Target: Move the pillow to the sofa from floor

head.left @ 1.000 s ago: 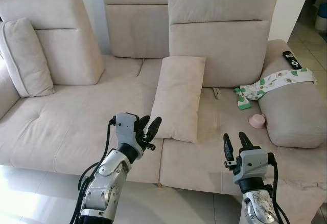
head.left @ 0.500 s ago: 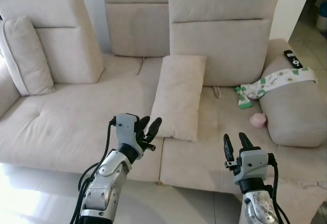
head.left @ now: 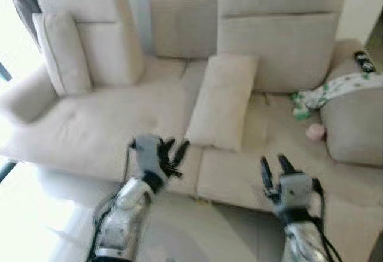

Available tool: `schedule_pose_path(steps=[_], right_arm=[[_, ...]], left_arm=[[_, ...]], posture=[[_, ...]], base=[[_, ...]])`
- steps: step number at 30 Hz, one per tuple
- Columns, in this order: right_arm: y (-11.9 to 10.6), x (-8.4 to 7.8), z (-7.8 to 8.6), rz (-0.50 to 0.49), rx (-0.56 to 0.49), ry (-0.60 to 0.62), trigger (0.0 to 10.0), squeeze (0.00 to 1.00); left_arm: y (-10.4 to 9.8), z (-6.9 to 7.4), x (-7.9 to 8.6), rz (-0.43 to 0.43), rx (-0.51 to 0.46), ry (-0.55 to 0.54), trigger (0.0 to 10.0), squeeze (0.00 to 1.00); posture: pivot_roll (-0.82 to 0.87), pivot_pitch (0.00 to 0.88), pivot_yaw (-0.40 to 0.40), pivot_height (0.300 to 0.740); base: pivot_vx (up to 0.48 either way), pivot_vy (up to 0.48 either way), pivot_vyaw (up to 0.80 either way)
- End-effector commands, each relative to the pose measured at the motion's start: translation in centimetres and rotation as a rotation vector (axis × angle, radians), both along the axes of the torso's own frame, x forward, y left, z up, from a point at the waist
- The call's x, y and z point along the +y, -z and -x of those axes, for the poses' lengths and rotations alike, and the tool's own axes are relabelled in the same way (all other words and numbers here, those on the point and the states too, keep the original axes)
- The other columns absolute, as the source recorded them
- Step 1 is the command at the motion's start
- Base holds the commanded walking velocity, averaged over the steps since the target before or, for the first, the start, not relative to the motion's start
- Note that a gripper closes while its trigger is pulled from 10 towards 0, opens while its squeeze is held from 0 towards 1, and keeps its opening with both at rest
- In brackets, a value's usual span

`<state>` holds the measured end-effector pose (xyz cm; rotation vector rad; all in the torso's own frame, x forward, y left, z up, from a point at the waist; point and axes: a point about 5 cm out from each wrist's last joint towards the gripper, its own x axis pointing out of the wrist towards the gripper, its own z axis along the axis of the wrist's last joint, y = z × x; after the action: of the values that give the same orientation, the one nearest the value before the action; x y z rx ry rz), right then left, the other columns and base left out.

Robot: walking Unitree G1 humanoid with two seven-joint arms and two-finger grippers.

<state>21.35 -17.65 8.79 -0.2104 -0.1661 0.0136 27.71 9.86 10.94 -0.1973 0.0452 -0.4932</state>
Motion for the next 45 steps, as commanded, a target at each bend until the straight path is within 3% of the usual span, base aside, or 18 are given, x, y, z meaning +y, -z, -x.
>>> schedule_pose_path(steps=[1, 31, 45], right_arm=[[0.45, 0.39, 0.20, -0.011, 0.020, -0.006, 10.0, 0.00], [0.54, 0.36, -0.16, -0.012, 0.039, -0.001, 10.0, 0.00], [0.58, 0.36, -0.20, -0.004, 0.041, -0.003, 10.0, 0.00]], left_arm=[[0.18, -0.04, 0.47, -0.002, 0.012, -0.013, 10.0, 0.00], [0.14, -0.25, 0.15, -0.006, 0.006, -0.002, 10.0, 0.00], [0.15, -0.30, 0.08, -0.009, 0.004, 0.002, 10.0, 0.00]], posture=[[-0.08, 0.000, 0.079, 0.740], [-0.09, 0.000, 0.075, 0.740], [-0.09, 0.000, 0.075, 0.740]], base=[[0.000, 0.000, 0.00], [0.000, 0.000, -0.16], [0.000, -0.451, 0.00]])
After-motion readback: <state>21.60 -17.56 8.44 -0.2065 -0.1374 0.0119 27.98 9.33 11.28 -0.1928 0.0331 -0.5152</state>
